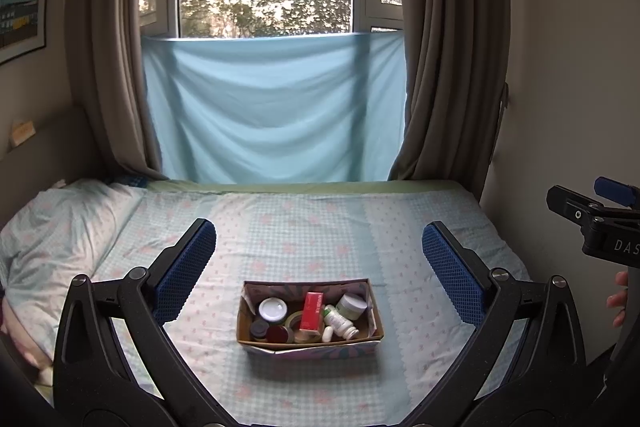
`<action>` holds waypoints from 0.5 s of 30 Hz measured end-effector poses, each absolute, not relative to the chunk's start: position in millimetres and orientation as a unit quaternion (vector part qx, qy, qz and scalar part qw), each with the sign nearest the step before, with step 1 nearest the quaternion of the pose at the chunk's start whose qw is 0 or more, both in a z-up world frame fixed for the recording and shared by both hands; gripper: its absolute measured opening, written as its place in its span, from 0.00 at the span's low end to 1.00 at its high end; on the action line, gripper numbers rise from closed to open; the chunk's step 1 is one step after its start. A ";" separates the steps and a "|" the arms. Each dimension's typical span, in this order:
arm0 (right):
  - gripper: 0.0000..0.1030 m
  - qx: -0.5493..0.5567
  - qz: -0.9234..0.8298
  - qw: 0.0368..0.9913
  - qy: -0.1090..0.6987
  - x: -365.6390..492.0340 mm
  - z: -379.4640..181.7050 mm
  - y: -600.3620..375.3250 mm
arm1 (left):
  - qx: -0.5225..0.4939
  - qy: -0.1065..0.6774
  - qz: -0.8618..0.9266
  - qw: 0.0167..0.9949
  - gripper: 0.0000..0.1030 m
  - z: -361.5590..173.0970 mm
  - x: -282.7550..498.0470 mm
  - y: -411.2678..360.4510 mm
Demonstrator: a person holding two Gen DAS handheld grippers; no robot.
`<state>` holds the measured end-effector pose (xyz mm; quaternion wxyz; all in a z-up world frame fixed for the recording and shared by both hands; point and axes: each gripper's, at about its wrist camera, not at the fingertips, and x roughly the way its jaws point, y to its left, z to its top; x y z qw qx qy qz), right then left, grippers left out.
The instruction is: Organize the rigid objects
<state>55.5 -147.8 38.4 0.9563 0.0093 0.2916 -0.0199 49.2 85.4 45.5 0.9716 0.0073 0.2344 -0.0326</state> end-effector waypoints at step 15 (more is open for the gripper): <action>1.00 0.010 -0.019 0.956 0.291 57.3 38.5 -145.2 | 0.011 0.232 -0.032 0.972 1.00 45.8 50.8 87.0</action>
